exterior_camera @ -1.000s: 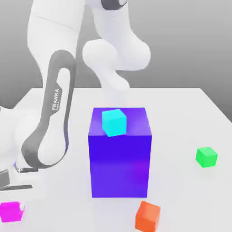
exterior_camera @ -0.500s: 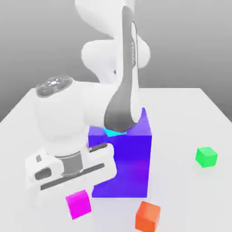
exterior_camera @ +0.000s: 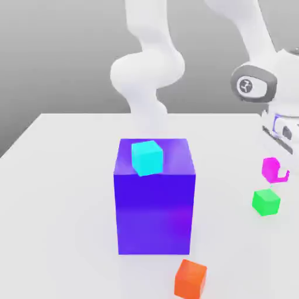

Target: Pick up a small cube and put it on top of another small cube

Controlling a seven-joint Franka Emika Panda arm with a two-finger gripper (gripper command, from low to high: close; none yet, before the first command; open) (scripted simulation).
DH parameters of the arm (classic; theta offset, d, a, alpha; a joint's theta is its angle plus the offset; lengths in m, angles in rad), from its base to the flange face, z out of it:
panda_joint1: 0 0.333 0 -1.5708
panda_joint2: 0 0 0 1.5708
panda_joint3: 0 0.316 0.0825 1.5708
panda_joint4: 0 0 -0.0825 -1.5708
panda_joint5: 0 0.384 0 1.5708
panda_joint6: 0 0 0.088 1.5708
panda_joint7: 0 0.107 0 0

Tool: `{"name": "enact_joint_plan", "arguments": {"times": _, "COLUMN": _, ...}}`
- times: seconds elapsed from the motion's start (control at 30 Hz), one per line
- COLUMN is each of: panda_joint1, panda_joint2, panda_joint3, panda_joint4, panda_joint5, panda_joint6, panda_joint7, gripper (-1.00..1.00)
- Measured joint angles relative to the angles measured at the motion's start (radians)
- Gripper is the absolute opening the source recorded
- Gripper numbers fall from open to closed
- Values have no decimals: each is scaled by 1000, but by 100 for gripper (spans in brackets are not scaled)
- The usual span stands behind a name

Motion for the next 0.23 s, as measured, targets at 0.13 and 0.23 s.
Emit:
{"name": "enact_joint_plan", "arguments": {"times": 0.13, "panda_joint1": 18, "panda_joint2": 127, "panda_joint3": -34, "panda_joint4": 4, "panda_joint5": -72, "panda_joint6": 120, "panda_joint7": 51, "gripper": 100}}
{"name": "enact_joint_plan", "arguments": {"times": 0.23, "panda_joint1": 18, "panda_joint2": 127, "panda_joint3": -34, "panda_joint4": 4, "panda_joint5": -72, "panda_joint6": 120, "panda_joint7": 51, "gripper": 100}}
